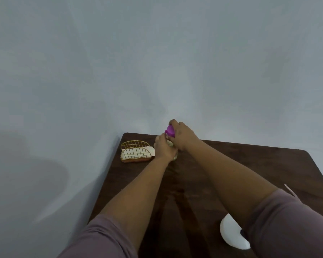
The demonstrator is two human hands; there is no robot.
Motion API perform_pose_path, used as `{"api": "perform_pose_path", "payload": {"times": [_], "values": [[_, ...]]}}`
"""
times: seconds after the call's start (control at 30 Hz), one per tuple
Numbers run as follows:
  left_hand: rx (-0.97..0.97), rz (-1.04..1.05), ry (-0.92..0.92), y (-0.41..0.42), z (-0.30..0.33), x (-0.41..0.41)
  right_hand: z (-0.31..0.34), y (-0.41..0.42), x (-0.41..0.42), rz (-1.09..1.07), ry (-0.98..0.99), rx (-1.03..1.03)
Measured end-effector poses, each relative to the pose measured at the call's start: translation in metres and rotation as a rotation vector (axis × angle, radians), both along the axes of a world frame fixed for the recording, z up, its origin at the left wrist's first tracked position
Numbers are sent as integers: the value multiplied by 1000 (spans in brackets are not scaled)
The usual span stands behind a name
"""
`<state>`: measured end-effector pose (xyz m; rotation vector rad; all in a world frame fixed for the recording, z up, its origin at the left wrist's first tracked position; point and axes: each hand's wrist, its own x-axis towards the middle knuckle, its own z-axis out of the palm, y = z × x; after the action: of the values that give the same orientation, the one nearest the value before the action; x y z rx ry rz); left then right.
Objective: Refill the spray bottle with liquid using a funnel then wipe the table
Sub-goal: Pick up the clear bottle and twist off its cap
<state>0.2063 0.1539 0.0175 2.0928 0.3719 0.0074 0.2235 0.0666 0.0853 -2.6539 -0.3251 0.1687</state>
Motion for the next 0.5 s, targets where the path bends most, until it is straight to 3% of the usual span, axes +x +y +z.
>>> {"api": "perform_pose_path", "payload": {"times": [0.13,0.2,0.4,0.5], "values": [[-27,-22,-63,-5,3,-8,10,-9,-9,-86,20,23],[52,-68,-111,-7,7,-19,20,-17,-20,-129,24,56],[174,-290,-130,-9,21,-92,35,-37,-90,-60,-9,-16],[89,-287,-123,-18,24,-139,42,-43,-130,-11,8,-38]]}}
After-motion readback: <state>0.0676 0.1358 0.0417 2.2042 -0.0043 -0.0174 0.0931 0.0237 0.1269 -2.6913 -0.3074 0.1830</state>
